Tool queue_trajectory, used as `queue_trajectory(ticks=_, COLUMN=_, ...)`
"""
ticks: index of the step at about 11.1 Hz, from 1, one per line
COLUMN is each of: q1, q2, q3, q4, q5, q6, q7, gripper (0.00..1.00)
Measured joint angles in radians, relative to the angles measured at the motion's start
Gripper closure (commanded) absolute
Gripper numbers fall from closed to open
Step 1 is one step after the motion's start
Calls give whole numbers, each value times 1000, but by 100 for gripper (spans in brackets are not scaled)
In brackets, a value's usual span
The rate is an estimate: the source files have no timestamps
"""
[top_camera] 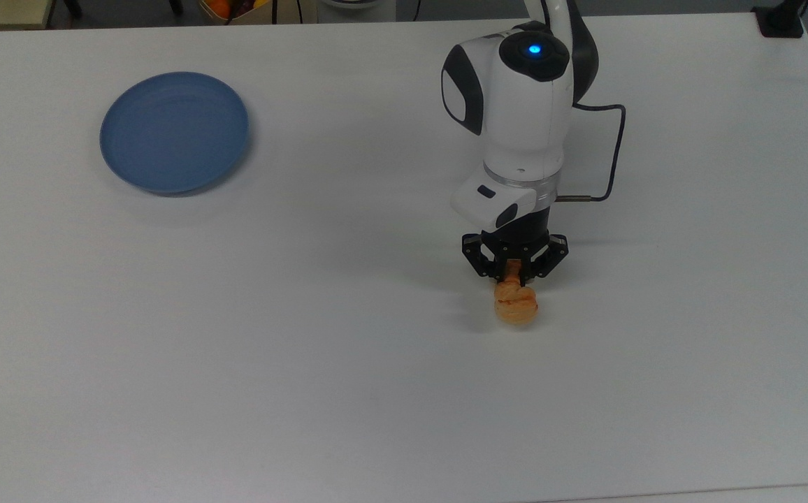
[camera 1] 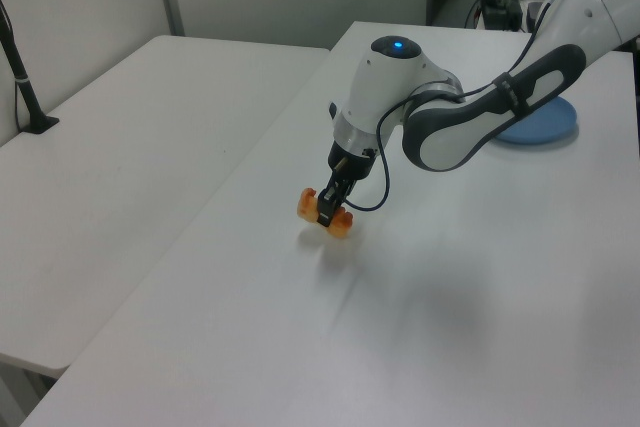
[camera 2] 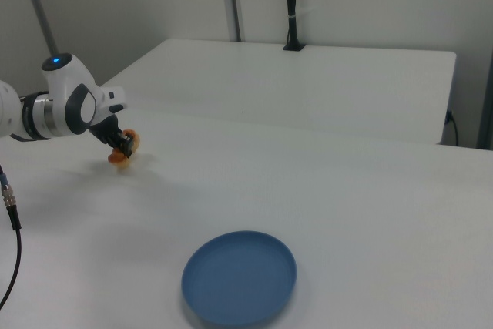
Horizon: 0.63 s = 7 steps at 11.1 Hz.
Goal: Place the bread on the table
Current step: 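Lower the bread onto the table and open the gripper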
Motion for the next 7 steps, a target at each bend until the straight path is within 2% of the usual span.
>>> queue_trajectory(ticks=1, q1=3, q2=5, q3=0, q4=0, q5=0, q6=0, q7=1, gripper=57)
queue_trajectory(ticks=3, q1=4, q2=13, q3=0, q4=0, q5=0, q6=0, q7=2, gripper=41)
queue_trajectory(ticks=5, q1=4, q2=15, q3=0, q4=1, q5=0, q6=0, q7=2, gripper=16)
queue_trajectory(ticks=6, q1=4, q2=16, q3=0, q4=1, q5=0, q6=0, q7=2, gripper=13)
queue_trajectory(ticks=7, q1=4, q2=16, q3=0, q4=1, q5=0, q6=0, q7=2, gripper=6)
